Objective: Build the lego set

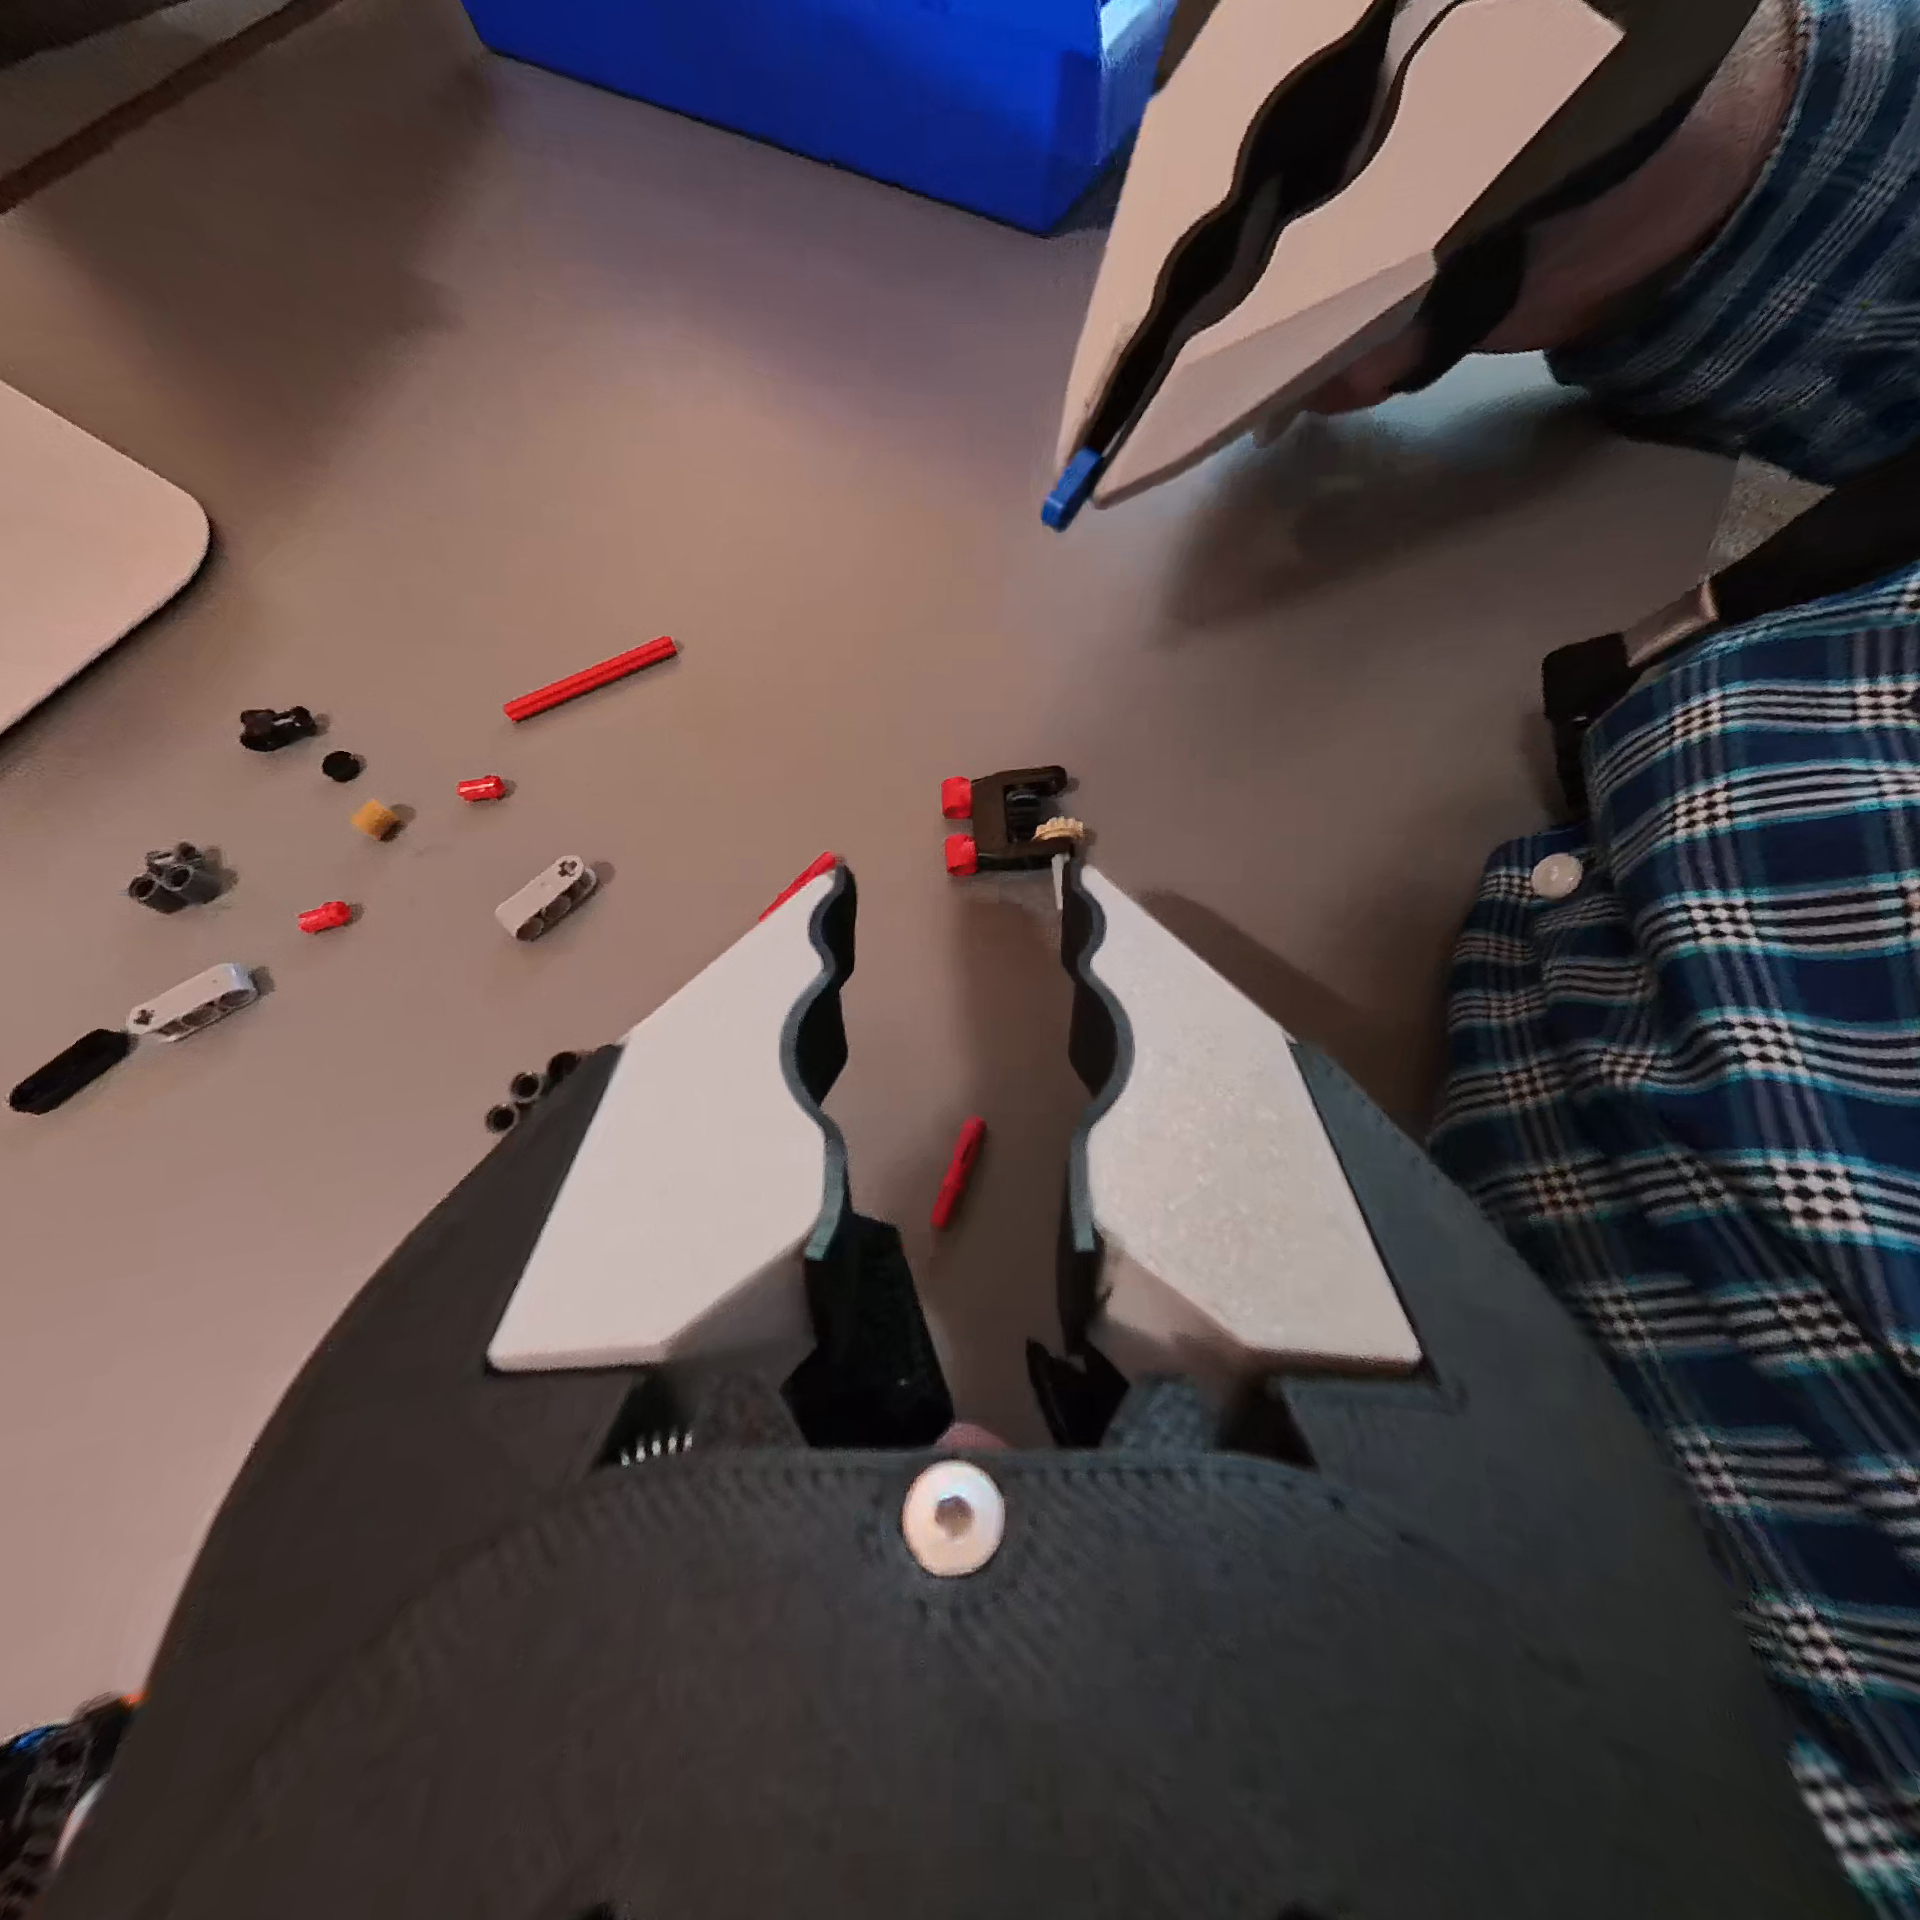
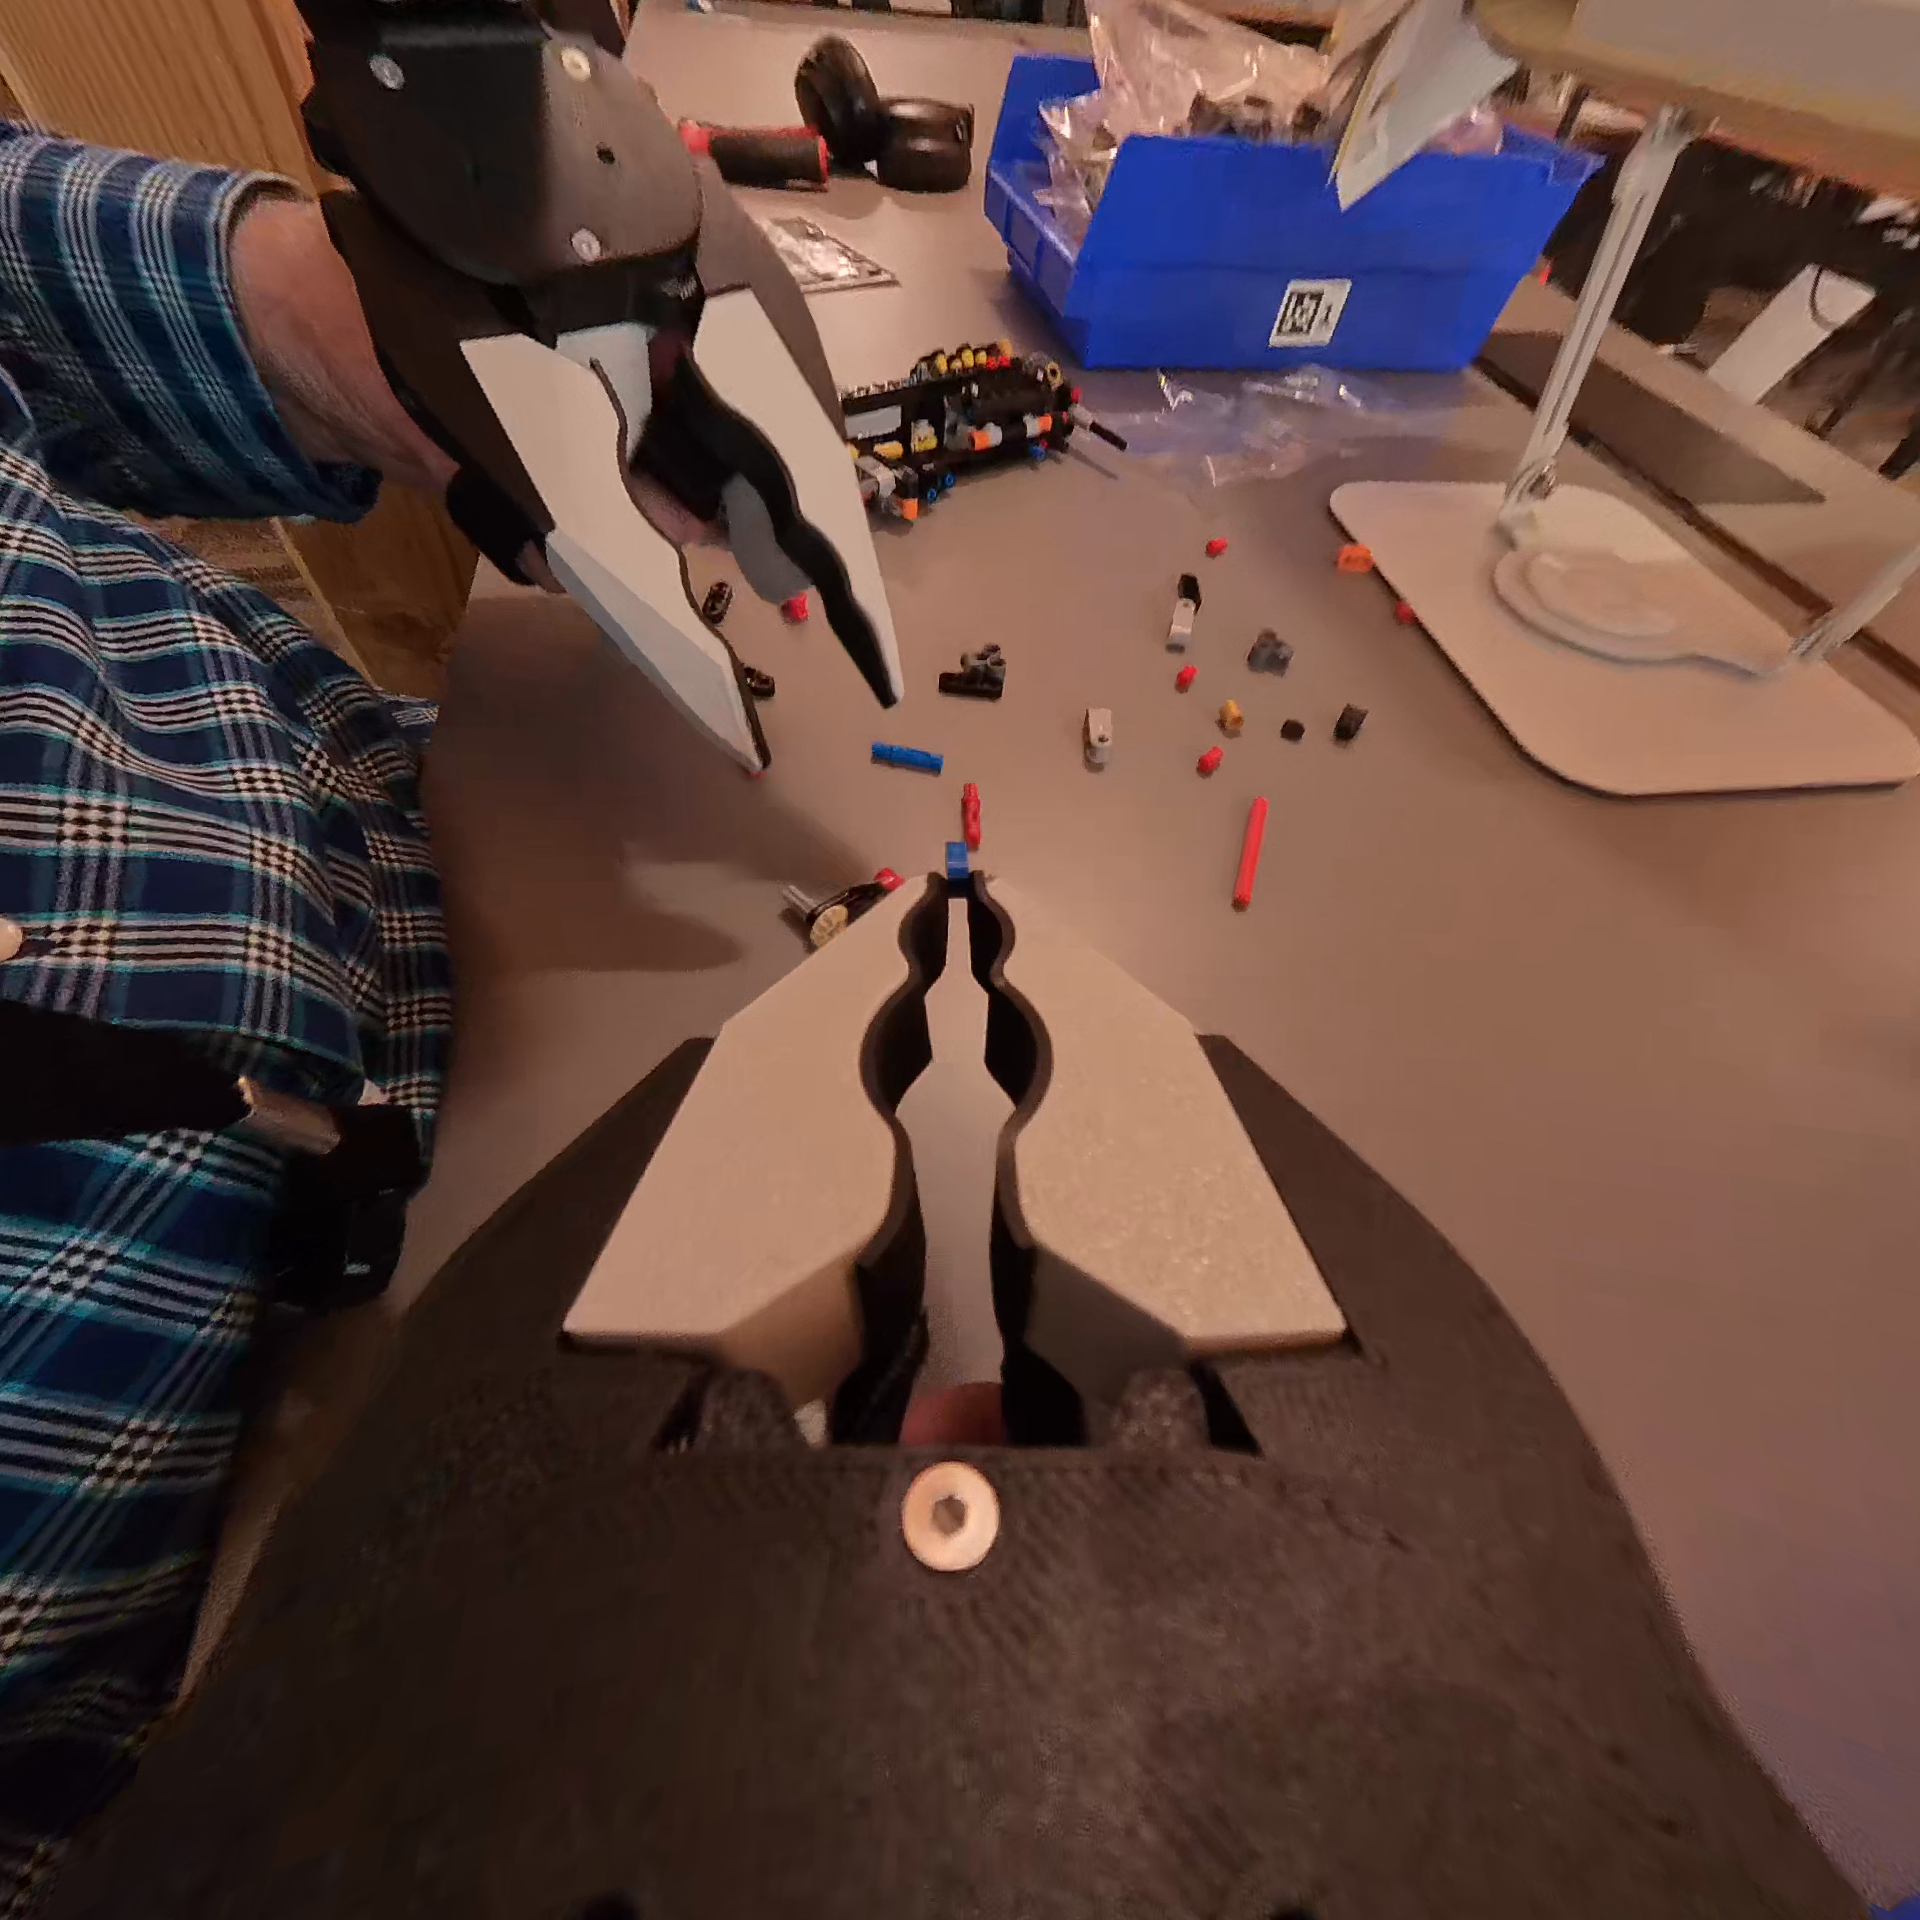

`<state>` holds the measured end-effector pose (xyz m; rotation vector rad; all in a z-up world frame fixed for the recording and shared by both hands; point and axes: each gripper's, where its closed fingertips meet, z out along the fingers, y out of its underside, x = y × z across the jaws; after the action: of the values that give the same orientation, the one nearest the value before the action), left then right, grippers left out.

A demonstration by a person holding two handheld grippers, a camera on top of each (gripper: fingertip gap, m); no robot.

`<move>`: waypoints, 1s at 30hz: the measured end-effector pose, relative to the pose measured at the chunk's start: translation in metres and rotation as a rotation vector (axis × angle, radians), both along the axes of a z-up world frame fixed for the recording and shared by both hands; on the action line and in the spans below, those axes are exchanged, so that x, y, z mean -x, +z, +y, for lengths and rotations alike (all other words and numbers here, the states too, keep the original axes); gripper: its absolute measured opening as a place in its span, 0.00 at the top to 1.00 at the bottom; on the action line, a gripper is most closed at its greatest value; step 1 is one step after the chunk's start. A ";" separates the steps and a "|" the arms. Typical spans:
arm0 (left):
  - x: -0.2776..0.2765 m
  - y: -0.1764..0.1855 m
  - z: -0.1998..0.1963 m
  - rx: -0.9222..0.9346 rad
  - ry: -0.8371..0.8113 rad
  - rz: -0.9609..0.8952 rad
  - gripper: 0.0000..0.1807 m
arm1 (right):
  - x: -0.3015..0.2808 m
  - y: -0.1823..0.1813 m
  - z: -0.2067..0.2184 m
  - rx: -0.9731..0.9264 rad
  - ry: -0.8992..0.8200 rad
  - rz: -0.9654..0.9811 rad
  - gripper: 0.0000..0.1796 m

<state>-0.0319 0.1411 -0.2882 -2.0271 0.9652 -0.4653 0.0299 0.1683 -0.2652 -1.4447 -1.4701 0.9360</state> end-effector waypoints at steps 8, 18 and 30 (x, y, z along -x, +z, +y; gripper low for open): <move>0.003 -0.012 -0.002 -0.006 -0.088 0.111 0.75 | 0.006 -0.018 -0.018 0.096 -0.064 -0.097 1.00; -0.015 -0.023 -0.002 -0.012 -0.136 0.159 0.75 | 0.009 -0.036 -0.022 0.132 -0.155 -0.208 1.00; -0.011 -0.021 -0.013 -0.014 -0.134 0.131 0.78 | 0.009 -0.043 -0.025 0.214 -0.250 -0.225 1.00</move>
<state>-0.0208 0.1278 -0.3089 -2.0081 1.1863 -0.3996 0.0205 0.1430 -0.3081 -1.8947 -1.3358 0.8138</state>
